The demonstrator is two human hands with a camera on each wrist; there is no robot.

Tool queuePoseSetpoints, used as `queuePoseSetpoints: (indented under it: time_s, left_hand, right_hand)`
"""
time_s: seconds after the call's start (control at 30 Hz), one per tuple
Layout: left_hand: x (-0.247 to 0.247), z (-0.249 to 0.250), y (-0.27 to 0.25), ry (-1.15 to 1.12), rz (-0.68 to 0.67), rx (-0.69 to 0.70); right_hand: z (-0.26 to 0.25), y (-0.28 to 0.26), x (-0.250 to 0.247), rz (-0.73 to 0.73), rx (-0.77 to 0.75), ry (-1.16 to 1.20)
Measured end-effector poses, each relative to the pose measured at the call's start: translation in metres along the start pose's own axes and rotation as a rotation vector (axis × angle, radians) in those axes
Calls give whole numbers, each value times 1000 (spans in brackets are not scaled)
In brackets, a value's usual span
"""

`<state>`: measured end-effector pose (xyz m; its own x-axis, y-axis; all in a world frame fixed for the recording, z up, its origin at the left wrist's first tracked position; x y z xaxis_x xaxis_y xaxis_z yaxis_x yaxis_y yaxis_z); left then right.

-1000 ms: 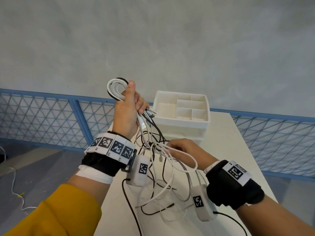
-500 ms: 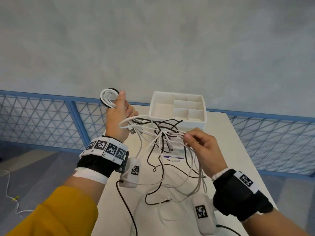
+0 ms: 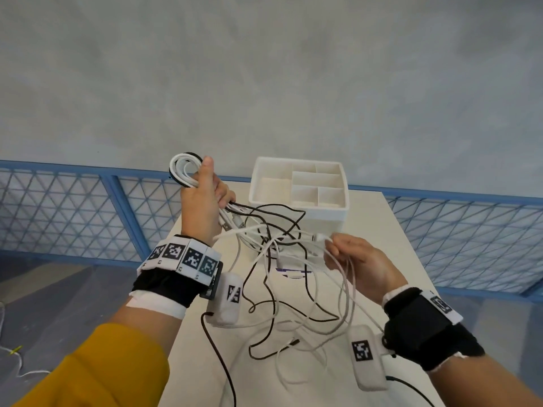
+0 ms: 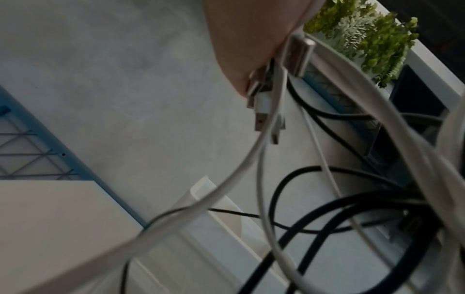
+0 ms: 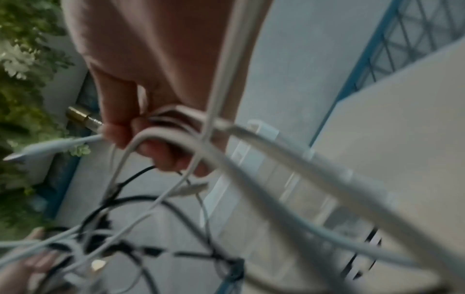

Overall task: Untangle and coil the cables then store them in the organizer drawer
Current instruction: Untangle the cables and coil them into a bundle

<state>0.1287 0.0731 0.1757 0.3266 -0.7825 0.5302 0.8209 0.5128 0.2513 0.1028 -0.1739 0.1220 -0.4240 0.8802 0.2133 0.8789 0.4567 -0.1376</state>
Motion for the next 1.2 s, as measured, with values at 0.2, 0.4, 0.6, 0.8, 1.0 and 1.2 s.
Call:
queuePoseSetpoints:
  time_s: [0.2, 0.4, 0.6, 0.8, 1.0, 1.2]
  left_hand:
    - [6, -6, 0, -81, -24, -47]
    - [27, -1, -12, -46, -46, 24]
    - [32, 5, -19, 51, -102, 112]
    - [4, 17, 1, 50, -7, 150]
    - [2, 2, 3, 27, 51, 110]
    - [8, -22, -3, -33, 71, -46]
  right_hand:
    - [10, 0, -32, 228, -32, -956]
    - [-8, 7, 27, 245, -197, -768]
    - [20, 25, 69, -68, 197, -302]
    - [11, 8, 36, -10, -29, -233]
    - [10, -10, 12, 67, -141, -252]
    - [12, -2, 7, 250, -116, -571]
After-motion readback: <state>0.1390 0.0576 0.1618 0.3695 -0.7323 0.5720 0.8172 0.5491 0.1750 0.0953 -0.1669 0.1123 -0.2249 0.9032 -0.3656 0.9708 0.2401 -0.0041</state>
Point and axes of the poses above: each hand's wrist, its own y-axis towards the middle knuckle, its own x-axis out of the palm, z = x × y, the point moved 8 cm from there along y, towards the middle knuckle, and after that the axes turned 8 degrees about x, right-handed, at the moved point
